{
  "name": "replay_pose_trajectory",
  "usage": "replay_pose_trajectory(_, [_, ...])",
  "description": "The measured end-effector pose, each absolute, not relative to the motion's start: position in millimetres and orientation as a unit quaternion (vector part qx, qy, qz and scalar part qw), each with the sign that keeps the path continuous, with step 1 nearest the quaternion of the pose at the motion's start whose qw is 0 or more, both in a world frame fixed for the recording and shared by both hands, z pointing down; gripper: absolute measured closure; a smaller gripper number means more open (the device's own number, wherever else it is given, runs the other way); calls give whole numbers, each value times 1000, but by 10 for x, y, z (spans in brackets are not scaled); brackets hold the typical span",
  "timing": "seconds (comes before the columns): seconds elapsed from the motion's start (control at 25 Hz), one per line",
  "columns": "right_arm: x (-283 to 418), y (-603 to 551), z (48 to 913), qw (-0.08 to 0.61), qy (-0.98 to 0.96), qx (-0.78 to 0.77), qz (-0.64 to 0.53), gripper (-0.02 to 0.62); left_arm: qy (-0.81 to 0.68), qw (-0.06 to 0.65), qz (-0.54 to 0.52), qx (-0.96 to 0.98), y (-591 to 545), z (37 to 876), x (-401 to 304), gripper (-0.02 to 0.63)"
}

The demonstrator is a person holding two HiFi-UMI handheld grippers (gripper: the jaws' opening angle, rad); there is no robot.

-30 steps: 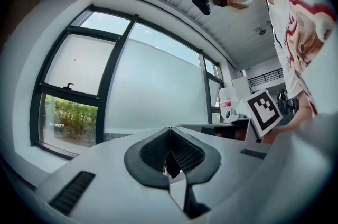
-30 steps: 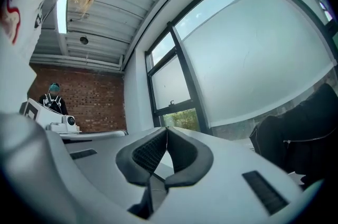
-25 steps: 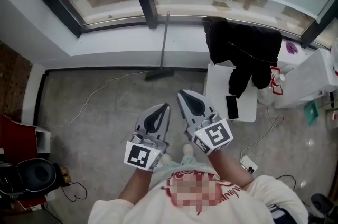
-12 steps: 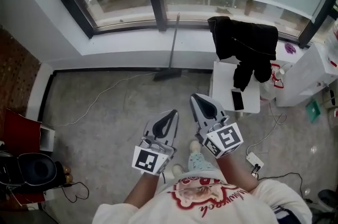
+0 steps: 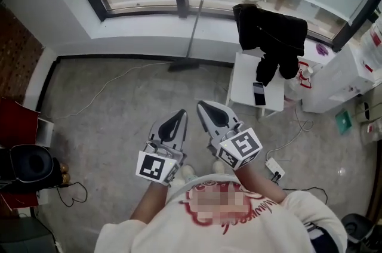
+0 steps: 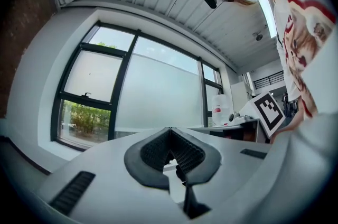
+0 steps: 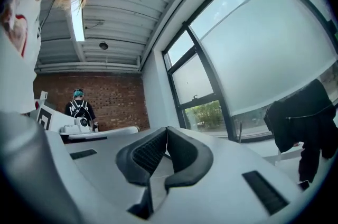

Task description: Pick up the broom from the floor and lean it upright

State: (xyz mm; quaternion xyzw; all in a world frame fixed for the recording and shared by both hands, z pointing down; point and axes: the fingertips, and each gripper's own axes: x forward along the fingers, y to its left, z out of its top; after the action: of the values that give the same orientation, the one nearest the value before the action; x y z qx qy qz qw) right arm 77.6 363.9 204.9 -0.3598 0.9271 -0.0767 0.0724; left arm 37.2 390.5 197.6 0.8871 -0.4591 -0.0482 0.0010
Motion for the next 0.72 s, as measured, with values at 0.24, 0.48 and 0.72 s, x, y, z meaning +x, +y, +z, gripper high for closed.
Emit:
replay_pose_trajectory(0.24, [895, 3692, 1887, 63, 936, -343, -53, 571, -470, 4, -47, 881, 3919, 1969, 521, 584])
replay_pose_trajectory(0.48, [873, 3645, 1839, 60, 937, -343, -40, 571, -456, -9, -60, 888, 3833, 1885, 550, 584])
replay_pose_trajectory(0.72, [792, 3584, 1783, 62, 934, -350, -31, 571, -443, -9, -69, 894, 3792, 1790, 539, 584])
